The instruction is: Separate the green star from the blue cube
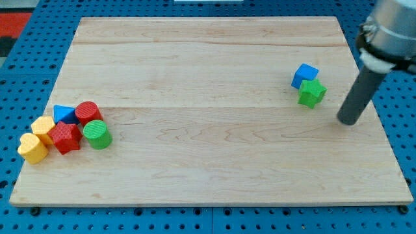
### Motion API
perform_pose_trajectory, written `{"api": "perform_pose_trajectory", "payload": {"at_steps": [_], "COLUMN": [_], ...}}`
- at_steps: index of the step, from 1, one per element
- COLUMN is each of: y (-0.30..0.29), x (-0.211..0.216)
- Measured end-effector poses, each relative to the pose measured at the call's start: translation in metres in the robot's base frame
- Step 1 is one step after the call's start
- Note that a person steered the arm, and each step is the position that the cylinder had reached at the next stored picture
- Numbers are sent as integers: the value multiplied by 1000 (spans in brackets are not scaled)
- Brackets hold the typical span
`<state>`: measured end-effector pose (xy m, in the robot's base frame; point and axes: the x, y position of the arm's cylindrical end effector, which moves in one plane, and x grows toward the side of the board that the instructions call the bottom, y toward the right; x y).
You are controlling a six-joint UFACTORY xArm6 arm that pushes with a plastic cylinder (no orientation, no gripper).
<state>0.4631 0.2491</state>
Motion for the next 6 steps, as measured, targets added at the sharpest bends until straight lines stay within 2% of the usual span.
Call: {"api": "perform_pose_trajectory", "payload": {"at_steps": [1, 5, 6], "y": [-7, -249, -285], "x": [-41, -37, -72]}}
